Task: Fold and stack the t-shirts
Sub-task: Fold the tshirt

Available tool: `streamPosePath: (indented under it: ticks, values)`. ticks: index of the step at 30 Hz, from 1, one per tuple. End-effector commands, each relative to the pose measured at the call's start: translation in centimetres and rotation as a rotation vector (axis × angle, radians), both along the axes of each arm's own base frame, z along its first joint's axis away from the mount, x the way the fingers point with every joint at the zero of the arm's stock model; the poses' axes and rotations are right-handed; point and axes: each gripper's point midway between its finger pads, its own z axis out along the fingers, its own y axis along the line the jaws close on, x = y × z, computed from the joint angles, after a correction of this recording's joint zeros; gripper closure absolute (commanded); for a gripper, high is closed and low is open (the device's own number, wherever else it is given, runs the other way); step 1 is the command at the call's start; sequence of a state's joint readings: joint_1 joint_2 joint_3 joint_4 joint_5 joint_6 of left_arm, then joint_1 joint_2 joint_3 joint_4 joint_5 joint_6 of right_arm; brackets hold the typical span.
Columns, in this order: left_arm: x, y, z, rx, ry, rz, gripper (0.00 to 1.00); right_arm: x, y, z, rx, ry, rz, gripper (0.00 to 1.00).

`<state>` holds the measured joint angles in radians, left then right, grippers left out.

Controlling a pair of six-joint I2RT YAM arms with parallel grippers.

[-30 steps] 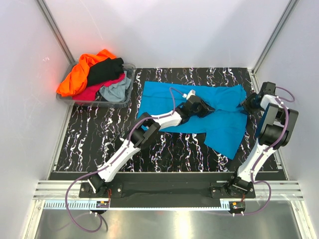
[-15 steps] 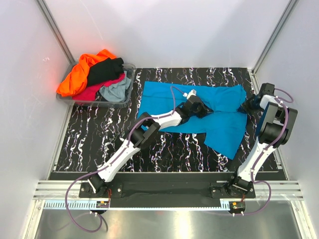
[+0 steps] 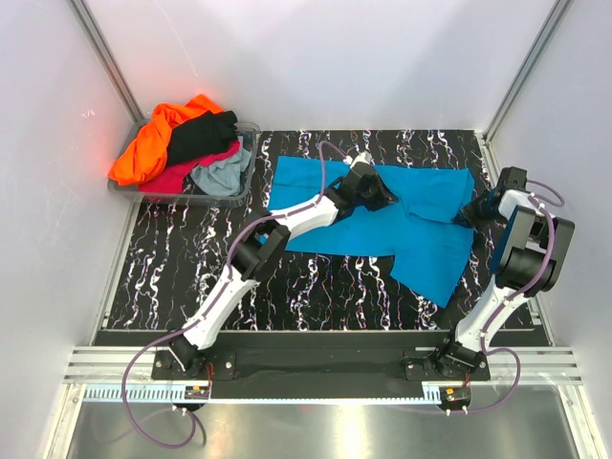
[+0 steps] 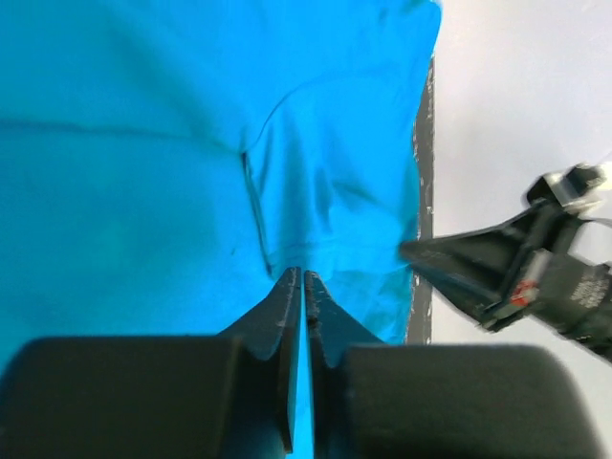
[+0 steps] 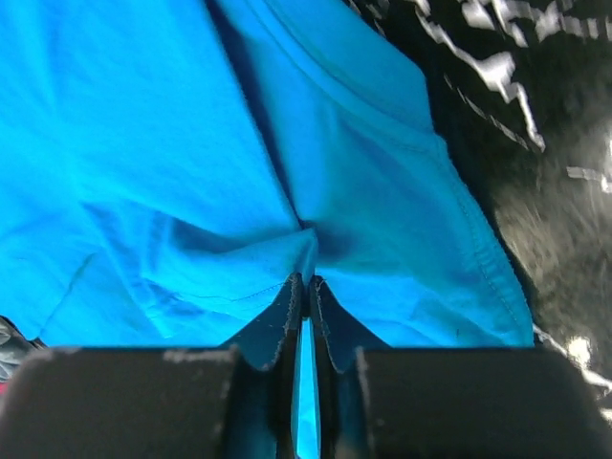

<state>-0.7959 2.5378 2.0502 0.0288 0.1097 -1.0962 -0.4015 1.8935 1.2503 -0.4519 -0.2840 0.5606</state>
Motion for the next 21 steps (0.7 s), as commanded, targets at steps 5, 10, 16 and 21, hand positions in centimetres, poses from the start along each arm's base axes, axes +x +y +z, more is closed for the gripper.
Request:
streamPosePath:
  ticks: [5,10,16,21]
  values:
    - [0.5,2.6,6.5,0.022,-0.147,-0.142,0.8,-2.1,-1.6,1.3,-0.115,0.064,0.031,0.71]
    - [1.7,10.2,8.2,0.22,-0.256,-0.18,0.75,1.0,-4.4,6.4,-0.286,-0.087,0.022,0.45]
    - [4.9,19.7,5.1,0.4,-0.217,-0.133,0.71,7.9,-3.1,6.4,-0.288,-0.131,0.044,0.42]
    - [6.7,23.0,2.8,0.4,-0.13,-0.074,0.71,10.7,-3.4,4.4,-0.319,-0.098,0.013,0.55]
